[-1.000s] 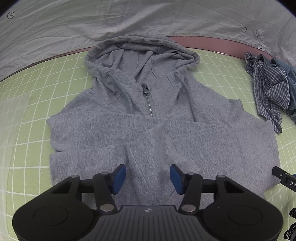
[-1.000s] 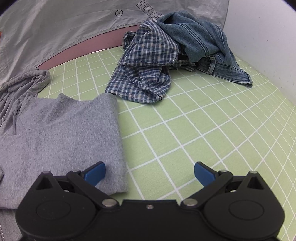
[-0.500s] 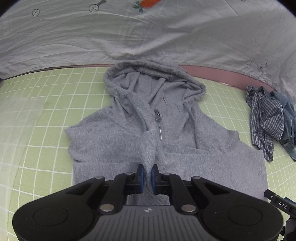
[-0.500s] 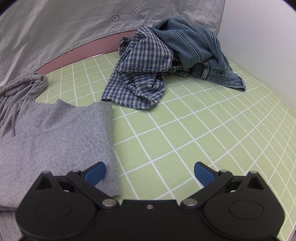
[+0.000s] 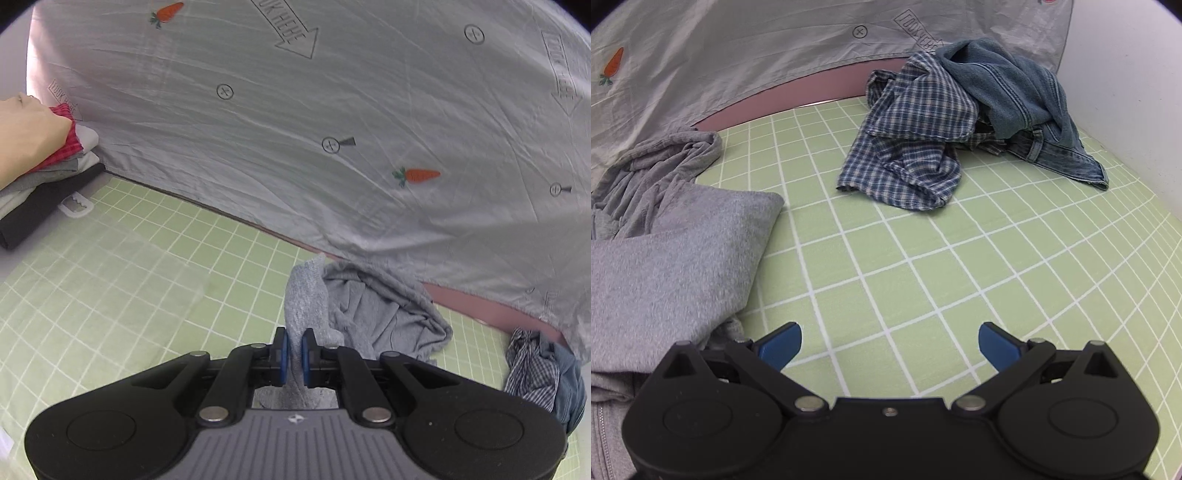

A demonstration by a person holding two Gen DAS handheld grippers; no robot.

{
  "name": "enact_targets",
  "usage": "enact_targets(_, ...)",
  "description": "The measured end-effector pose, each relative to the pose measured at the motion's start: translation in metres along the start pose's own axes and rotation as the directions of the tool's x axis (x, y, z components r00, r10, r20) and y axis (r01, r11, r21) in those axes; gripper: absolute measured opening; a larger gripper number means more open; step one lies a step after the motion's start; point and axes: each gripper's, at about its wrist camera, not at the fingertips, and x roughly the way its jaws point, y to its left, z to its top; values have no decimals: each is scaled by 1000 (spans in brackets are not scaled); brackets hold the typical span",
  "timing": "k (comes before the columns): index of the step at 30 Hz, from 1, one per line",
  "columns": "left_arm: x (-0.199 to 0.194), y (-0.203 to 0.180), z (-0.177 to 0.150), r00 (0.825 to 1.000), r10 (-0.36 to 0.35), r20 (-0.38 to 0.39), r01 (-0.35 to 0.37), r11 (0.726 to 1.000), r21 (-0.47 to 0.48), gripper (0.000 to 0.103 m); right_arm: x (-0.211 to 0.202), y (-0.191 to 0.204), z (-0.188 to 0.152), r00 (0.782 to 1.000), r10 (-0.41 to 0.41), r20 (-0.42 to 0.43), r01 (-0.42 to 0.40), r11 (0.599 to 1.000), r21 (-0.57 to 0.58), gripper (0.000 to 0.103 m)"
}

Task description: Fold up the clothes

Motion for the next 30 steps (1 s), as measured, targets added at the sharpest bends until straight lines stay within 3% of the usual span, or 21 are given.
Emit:
enact_targets(7,-13,21,17,996,47,77,-41,997,-69,8,-7,31,-5,996,87,4,-86,990,-110,103)
enact_targets(9,-14,28,19,992,87,92,-81,994,-72,8,-8,37,-6,994,109,0,-108,986,-126,103)
enact_targets(14,-6,56,11,990,138,41,-132,982,-135,8,-3,50,-11,991,133,-26,-136,973,-188,103)
enact_targets(16,-3,63,4,989,144,18,-140,979,-146,8,1,48,-11,994,108,-35,-113,976,-184,103)
enact_targets(19,-4,68,-4,990,141,-2,-140,978,-156,8,2,47,-12,996,84,-39,-90,980,-175,103)
enact_targets(30,-9,75,-18,994,107,-28,-110,986,-125,9,-39,77,-22,989,144,32,-138,979,-152,103)
